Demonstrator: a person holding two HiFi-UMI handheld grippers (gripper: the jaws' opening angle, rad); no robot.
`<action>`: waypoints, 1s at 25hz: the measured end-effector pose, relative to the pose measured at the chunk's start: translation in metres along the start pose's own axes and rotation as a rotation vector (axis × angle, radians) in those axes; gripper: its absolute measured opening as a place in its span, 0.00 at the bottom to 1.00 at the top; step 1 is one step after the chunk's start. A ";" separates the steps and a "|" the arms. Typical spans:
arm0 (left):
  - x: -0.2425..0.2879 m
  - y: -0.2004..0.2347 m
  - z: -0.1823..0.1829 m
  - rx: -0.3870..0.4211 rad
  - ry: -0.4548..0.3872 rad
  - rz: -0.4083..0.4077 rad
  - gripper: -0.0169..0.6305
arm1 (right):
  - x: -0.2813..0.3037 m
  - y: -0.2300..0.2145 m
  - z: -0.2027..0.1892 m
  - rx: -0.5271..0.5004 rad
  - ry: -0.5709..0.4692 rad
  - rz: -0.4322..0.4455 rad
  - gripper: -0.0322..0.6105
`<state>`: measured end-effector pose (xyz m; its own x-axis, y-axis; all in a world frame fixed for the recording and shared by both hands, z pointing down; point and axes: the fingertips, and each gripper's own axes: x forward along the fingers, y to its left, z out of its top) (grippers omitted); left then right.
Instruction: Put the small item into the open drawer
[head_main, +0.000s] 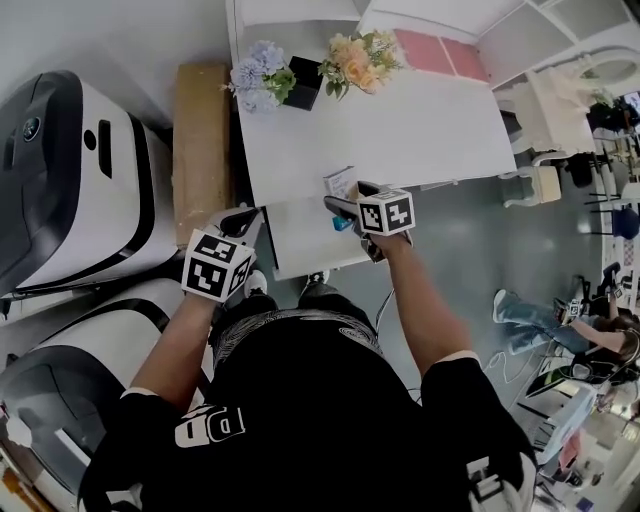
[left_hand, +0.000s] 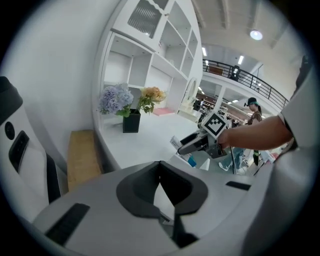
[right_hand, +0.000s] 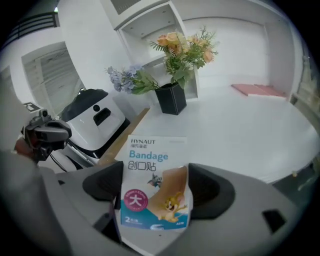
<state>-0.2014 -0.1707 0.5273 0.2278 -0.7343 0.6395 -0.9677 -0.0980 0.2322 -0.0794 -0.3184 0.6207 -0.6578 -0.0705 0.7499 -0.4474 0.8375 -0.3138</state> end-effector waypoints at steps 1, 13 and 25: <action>0.003 -0.003 -0.002 0.006 0.007 -0.009 0.05 | -0.001 0.004 -0.007 0.006 0.001 0.005 0.69; 0.032 -0.027 -0.030 0.028 0.091 -0.061 0.05 | 0.038 0.027 -0.104 -0.426 0.317 -0.033 0.69; 0.030 -0.030 -0.050 -0.026 0.133 -0.016 0.05 | 0.098 -0.006 -0.146 -0.792 0.551 -0.019 0.69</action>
<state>-0.1603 -0.1566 0.5760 0.2567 -0.6371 0.7267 -0.9613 -0.0902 0.2605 -0.0527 -0.2512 0.7808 -0.1873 0.0075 0.9823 0.2157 0.9759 0.0337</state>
